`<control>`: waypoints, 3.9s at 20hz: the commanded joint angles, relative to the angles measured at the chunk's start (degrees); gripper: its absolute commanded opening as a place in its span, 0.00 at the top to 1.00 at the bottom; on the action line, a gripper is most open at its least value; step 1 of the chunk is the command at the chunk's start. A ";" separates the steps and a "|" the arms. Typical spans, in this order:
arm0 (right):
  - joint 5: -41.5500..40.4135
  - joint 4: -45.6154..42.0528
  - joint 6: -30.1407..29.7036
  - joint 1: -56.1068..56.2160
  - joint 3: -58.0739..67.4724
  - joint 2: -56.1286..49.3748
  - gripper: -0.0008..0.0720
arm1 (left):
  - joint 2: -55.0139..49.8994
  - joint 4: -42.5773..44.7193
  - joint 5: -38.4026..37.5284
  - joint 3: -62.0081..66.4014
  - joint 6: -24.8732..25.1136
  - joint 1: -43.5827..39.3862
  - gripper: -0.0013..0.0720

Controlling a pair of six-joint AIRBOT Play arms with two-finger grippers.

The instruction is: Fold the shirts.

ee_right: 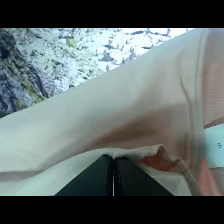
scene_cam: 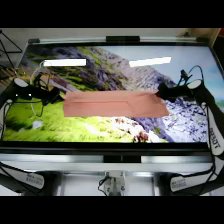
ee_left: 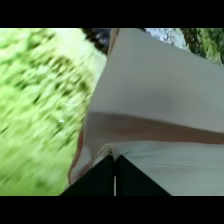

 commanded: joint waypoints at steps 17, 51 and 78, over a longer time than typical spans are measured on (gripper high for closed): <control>11.17 -1.90 -8.59 -3.76 0.46 -5.75 0.03 | 4.33 -0.42 -11.56 8.28 3.06 -2.43 0.00; 25.33 3.34 3.23 8.15 6.64 29.64 0.89 | 1.22 -6.84 8.13 7.08 0.28 -34.12 0.95; 31.15 -21.84 11.21 14.19 3.58 5.20 0.03 | 36.06 3.32 -7.74 6.78 0.42 1.31 0.95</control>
